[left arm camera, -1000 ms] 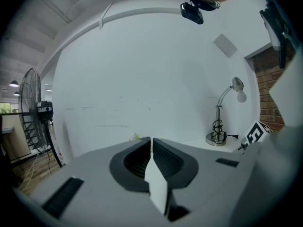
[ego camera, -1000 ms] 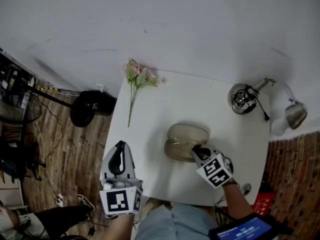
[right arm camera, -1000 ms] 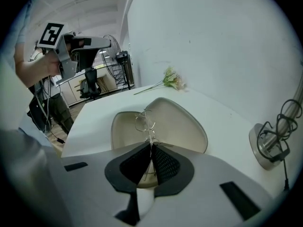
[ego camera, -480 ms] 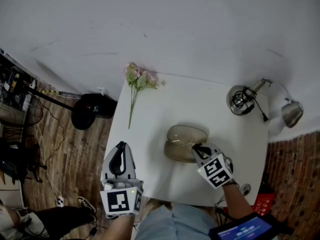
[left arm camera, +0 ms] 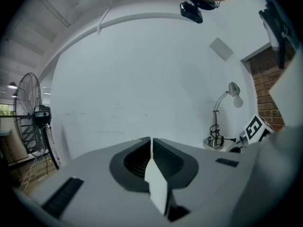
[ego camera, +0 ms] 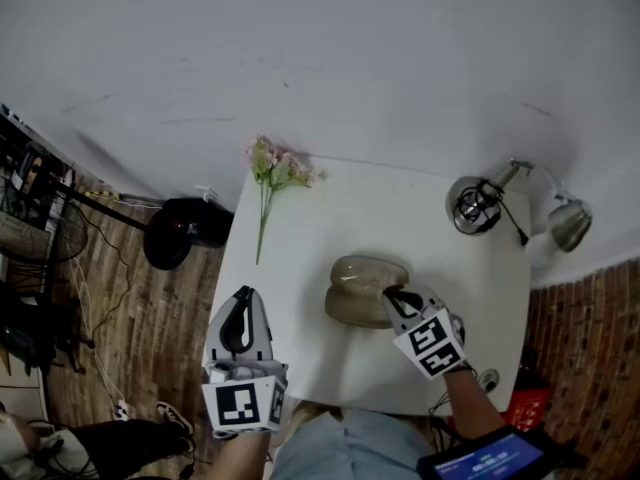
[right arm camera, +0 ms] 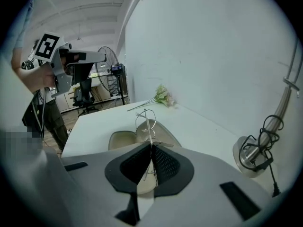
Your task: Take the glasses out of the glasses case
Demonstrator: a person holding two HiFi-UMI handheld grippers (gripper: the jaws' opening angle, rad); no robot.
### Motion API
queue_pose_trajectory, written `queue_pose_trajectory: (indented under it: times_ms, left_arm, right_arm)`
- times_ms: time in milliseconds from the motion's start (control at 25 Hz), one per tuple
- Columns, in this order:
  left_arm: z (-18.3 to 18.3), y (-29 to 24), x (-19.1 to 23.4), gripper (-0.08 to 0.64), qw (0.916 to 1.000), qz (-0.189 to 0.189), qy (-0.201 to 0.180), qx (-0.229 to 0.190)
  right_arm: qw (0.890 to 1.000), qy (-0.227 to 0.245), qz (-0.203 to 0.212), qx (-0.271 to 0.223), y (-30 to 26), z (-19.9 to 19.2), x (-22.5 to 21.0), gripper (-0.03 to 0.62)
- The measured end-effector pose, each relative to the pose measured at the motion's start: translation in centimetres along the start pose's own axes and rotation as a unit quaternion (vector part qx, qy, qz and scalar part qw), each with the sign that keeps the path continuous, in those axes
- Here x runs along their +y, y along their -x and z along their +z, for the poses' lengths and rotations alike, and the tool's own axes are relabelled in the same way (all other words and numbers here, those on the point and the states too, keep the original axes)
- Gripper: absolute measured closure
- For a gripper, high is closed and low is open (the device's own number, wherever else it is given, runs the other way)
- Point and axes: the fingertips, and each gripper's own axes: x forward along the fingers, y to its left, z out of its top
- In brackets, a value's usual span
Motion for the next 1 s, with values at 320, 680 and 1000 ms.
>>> queue_pose_trajectory:
  times_ms: [320, 680, 1000]
  left_arm:
    - [1.2, 0.4, -0.7, 0.541, 0.9999, -0.005, -0.001, -0.012]
    - [2.8, 1.2, -1.8, 0.541, 0.9988, -0.023, 0.001, -0.043]
    - [5.6, 1.1, -2.5, 0.541, 0.9963, -0.034, 0.003, -0.078]
  right_arm:
    - [0.999, 0.001, -0.022, -0.04, 2.0, 2.9, -0.6, 0.561]
    - [0.994, 0.006, -0.055, -0.098, 5.7, 6.9, -1.4, 0.563]
    - [0.984, 0.009, -0.087, -0.154, 9.0, 11.1, -2.6, 0.563]
